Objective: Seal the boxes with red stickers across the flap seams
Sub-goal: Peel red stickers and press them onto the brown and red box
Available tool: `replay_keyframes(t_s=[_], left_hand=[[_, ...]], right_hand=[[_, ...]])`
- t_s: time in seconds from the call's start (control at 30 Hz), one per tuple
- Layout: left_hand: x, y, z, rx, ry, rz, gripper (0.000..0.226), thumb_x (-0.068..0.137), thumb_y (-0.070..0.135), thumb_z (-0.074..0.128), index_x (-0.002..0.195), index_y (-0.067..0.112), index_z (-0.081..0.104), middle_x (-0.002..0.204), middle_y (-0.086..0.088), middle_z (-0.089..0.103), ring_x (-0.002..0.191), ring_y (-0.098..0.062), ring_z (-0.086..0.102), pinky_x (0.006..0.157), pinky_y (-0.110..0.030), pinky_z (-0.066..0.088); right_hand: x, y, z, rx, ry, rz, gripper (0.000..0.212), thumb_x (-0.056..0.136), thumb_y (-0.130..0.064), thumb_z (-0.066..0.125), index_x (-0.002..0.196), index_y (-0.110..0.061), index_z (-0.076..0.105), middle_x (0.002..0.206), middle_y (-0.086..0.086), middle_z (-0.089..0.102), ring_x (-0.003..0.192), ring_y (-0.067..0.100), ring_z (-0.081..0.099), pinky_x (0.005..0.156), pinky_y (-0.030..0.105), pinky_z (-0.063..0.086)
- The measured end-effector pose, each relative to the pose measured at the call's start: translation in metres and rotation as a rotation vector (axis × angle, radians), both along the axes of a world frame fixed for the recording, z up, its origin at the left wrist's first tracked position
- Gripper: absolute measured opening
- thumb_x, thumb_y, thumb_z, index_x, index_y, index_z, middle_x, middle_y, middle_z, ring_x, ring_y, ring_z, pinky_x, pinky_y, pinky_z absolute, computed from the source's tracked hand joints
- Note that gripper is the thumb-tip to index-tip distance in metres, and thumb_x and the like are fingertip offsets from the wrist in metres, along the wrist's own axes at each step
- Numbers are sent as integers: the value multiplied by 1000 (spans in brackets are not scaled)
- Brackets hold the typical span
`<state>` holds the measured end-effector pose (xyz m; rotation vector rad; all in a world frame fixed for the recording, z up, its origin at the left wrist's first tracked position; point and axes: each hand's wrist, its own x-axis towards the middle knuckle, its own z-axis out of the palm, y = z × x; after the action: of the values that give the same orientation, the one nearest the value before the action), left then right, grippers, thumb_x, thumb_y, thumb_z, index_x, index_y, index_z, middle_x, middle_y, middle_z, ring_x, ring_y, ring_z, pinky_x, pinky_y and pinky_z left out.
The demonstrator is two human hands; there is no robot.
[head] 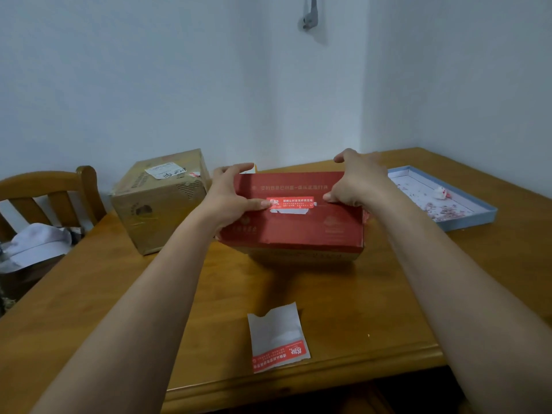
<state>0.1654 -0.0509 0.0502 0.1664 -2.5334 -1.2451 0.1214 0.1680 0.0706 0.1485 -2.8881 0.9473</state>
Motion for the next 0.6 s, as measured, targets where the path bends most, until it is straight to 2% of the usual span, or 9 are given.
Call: replay_keyframes(t_s=[0.07,0.17,0.3,0.4,0.43,0.5,0.6], left_hand=[[-3,-3,-7,78,-8,-52,72,76,14,81,133,42,48,141,6,34,120,-15,46,98,-37,46],[-9,-3,-20,190,28,-65,67,77,8,78,123,50,52,140,4,41,122,-20,51,101,-47,48],[-16,7,-25,146,76,85,62,85,10,73,138,27,46,138,-2,32,118,-15,44,106,-32,40],[-18,11,-25,101,-64,257,62,86,22,73,140,20,42,141,-8,25,122,-27,42,106,-43,42],[-18,10,-26,78,-130,304,64,86,27,73,140,18,40,143,-9,23,127,-32,40,106,-46,42],[-12,10,-24,54,-238,362,66,89,35,68,142,14,36,146,-11,24,129,-34,40,104,-45,42],[-5,7,-23,140,-364,336,64,96,44,53,145,9,32,145,-13,40,122,-35,50,96,-48,50]], right_hand=[[4,8,4,63,24,-18,63,78,-20,77,133,-23,46,137,13,31,120,32,45,81,34,39],[8,13,11,206,57,8,56,72,-29,82,121,-20,57,128,13,45,114,27,50,76,31,43],[15,6,15,194,-2,102,56,64,-38,88,108,-12,66,102,8,68,93,24,65,81,35,55],[16,-2,12,49,-84,210,36,80,-42,75,92,-8,72,75,4,71,65,14,67,57,18,51],[15,-5,9,-10,-126,232,36,87,-42,68,92,-6,72,74,4,72,64,14,68,59,17,51],[7,-9,1,18,-123,206,43,91,-46,60,100,-5,71,90,7,73,81,21,70,77,28,55],[-3,-8,-16,239,-82,122,49,91,-53,55,109,-8,62,108,8,65,90,25,57,75,33,49]])
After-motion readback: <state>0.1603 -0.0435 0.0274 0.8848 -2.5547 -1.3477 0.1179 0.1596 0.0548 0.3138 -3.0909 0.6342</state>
